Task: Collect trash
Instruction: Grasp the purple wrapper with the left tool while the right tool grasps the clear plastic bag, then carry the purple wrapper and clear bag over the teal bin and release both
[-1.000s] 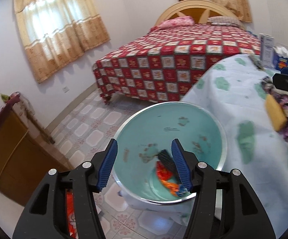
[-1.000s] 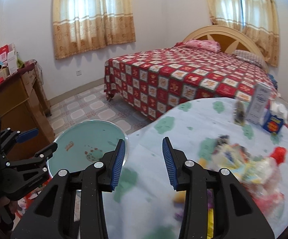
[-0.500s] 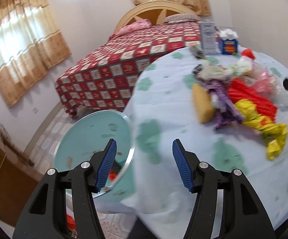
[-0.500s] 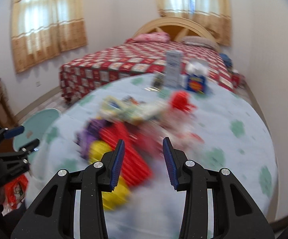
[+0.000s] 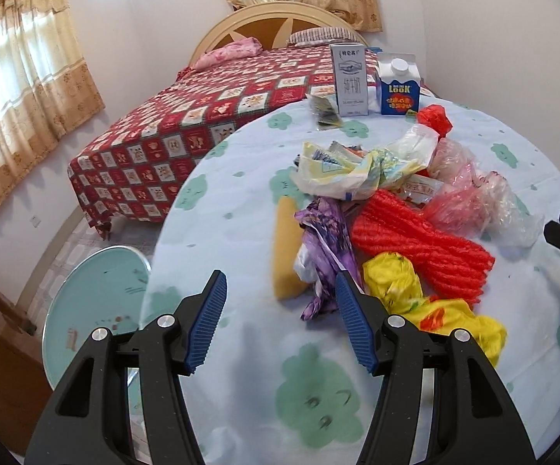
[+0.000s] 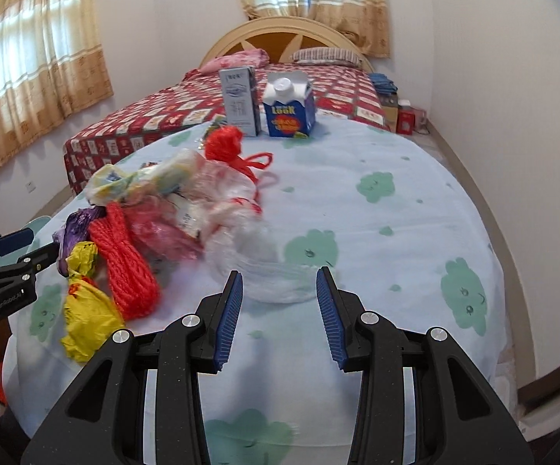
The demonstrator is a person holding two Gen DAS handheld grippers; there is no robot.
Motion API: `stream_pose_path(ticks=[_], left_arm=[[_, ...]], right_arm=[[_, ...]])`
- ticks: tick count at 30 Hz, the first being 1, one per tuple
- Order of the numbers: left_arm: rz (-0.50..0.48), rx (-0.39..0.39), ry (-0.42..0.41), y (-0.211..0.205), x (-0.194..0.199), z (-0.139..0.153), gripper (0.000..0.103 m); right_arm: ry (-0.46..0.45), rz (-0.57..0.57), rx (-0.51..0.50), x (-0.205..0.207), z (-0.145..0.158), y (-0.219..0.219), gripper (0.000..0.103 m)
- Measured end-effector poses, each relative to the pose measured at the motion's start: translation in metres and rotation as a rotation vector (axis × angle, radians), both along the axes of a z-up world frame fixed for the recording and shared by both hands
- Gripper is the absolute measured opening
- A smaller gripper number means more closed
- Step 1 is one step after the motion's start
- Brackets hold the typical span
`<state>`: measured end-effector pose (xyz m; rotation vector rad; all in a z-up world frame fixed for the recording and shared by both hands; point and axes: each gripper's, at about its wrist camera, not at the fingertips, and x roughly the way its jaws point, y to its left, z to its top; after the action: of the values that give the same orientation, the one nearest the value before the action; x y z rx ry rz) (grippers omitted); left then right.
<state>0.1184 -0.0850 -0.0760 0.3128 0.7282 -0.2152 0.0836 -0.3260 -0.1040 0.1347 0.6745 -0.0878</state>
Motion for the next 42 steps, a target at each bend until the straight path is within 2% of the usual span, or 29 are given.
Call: stream_pose_path(ticks=[4,6,9,10,11,17,23,24,27,28,33,42], left_arm=[[-0.012,-0.009,0.030,-0.005,0.007,-0.005,0.057],[-0.028,-0.018,0.046,-0.006,0.008,-0.008,0.043],[-0.082,-0.054,0.080,-0.008,0.007,-0.009,0.011],[-0.092,-0.059,0.083,-0.009,0.006,-0.009,0.005],[-0.102,-0.064,0.084,-0.010,0.005,-0.009,0.003],[-0.133,-0.073,0.046,-0.007,-0.004,0.004,0.002],[-0.138,-0.075,-0.008,0.009,-0.019,0.024,0.002],[-0.140,-0.077,-0.011,0.012,-0.022,0.026,0.002],[-0.135,-0.063,-0.038,0.020,-0.032,0.032,0.002],[-0.134,-0.064,-0.040,0.022,-0.033,0.034,0.002],[-0.108,-0.078,-0.066,0.036,-0.037,0.045,0.002],[-0.043,-0.068,-0.134,0.066,-0.040,0.064,0.002]], right_arm=[[-0.005,0.013,0.030,0.002,0.000,-0.003,0.041],[-0.017,0.024,0.038,0.003,0.004,-0.001,0.042],[-0.032,0.035,0.041,0.007,0.010,0.004,0.043],[-0.035,0.037,0.038,0.010,0.012,0.006,0.043],[-0.036,0.038,0.037,0.014,0.014,0.007,0.043],[-0.013,0.043,0.042,0.032,0.016,0.011,0.045],[0.074,0.059,0.078,0.050,0.005,0.011,0.044],[0.082,0.060,0.084,0.051,0.004,0.011,0.041],[0.108,0.081,0.104,0.053,0.000,0.011,0.019],[0.112,0.088,0.105,0.052,-0.001,0.012,0.006],[0.067,0.079,0.101,0.041,0.005,0.011,0.003],[-0.066,0.053,0.078,0.024,0.038,0.012,0.003]])
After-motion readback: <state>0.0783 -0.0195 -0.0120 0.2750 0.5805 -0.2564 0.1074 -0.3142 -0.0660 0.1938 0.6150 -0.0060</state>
